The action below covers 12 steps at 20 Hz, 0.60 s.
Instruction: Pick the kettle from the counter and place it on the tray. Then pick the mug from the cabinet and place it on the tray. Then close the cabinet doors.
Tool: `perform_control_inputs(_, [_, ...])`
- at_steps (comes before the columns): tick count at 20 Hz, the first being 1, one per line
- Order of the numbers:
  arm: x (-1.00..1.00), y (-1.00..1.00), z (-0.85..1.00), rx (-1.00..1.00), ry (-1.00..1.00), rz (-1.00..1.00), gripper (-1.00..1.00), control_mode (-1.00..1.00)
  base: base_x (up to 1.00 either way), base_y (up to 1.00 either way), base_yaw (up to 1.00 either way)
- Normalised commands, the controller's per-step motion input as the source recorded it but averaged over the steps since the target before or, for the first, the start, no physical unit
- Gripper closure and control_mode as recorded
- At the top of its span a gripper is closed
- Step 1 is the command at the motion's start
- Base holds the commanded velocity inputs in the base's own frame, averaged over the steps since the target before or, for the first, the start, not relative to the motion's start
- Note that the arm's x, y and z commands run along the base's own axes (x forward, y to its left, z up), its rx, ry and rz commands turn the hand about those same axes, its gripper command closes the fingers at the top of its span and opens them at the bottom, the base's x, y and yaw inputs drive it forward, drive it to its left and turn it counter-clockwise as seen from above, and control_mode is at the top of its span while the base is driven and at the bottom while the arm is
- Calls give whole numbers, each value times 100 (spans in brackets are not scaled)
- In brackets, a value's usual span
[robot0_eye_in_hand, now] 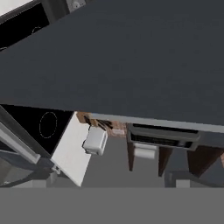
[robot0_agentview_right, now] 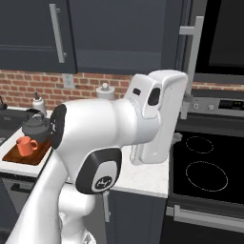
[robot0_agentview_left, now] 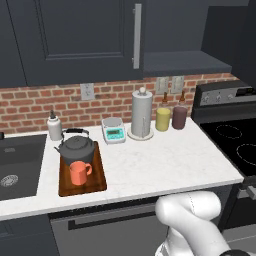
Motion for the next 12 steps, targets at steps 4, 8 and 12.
perform_control_inputs(4, [22, -16, 0, 0, 9, 0, -100, -100, 0, 0, 0])
perform_control_inputs(8, [26, 1, -6, -1, 10, 2, -100, -100, 0, 0, 0])
perform_control_inputs(12, [43, 8, -15, -2, 11, 5, -100, -100, 0, 0, 0])
